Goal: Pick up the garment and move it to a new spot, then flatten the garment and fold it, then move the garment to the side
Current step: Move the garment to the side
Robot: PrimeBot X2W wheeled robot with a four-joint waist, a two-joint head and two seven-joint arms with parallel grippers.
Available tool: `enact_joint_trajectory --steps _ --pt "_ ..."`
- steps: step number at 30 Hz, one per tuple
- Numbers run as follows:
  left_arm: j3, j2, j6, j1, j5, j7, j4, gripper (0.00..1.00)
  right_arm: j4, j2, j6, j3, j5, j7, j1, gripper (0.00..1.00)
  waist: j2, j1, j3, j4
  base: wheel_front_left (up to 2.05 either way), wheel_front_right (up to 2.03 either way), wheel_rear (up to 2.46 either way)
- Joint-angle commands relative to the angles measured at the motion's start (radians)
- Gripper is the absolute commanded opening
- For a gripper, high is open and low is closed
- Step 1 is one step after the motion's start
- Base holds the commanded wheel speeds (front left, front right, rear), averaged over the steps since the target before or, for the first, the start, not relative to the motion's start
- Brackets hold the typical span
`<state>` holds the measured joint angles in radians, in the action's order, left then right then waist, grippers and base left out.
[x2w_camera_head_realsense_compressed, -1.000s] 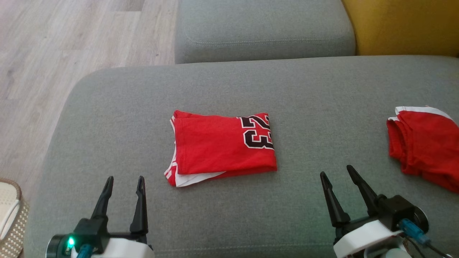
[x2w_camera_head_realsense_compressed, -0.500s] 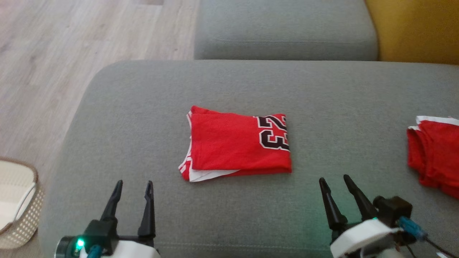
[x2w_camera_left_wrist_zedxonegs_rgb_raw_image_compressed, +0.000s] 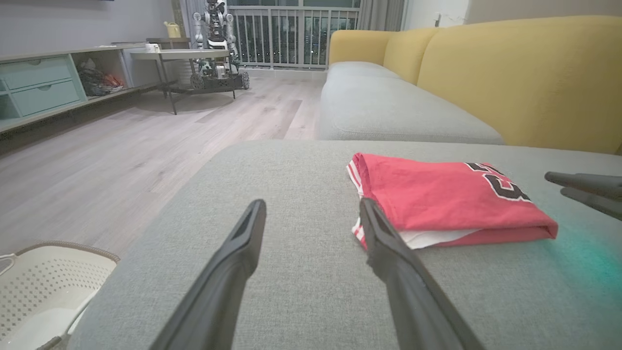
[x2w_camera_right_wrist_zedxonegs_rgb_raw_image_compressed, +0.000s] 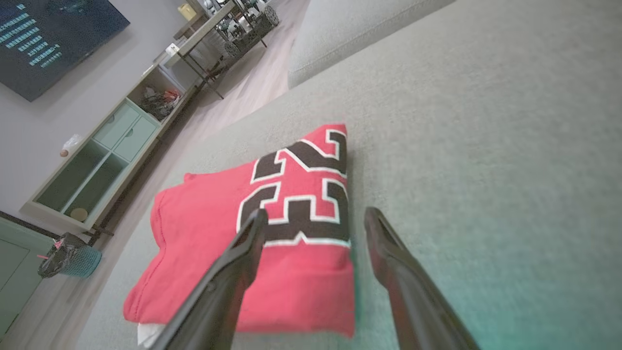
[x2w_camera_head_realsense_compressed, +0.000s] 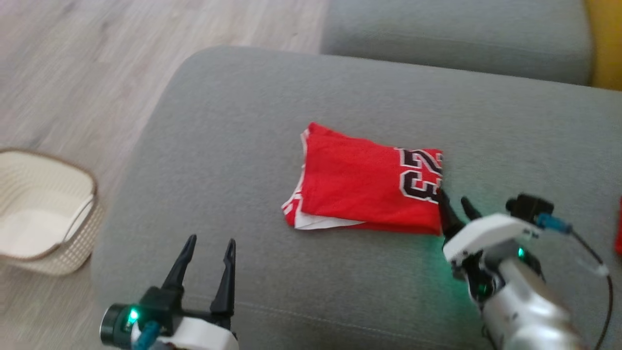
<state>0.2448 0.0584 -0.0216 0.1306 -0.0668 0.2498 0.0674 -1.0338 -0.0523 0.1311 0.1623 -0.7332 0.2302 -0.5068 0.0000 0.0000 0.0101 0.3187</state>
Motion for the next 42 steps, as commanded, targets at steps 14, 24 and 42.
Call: enact_joint_trajectory --steps 14,24,42 --pt "-0.045 -0.008 -0.004 -0.064 -0.056 0.012 -0.015 1.0 -0.246 -0.002 0.0 -0.028 0.064 0.027 -0.167 0.0 0.0 0.0 0.052 0.073 0.0 0.0 0.0" --pt "-0.051 -0.008 -0.008 -0.054 -0.045 0.012 -0.029 1.0 -0.21 -0.039 0.0 -0.054 0.185 0.031 -0.212 0.0 0.0 0.0 0.043 -0.041 0.0 0.0 0.0" --pt "-0.057 -0.008 -0.005 -0.053 -0.032 0.012 -0.059 1.0 -0.053 -0.161 0.0 -0.371 0.646 0.029 -0.246 0.0 0.0 0.0 0.043 -0.311 0.0 0.0 0.0"
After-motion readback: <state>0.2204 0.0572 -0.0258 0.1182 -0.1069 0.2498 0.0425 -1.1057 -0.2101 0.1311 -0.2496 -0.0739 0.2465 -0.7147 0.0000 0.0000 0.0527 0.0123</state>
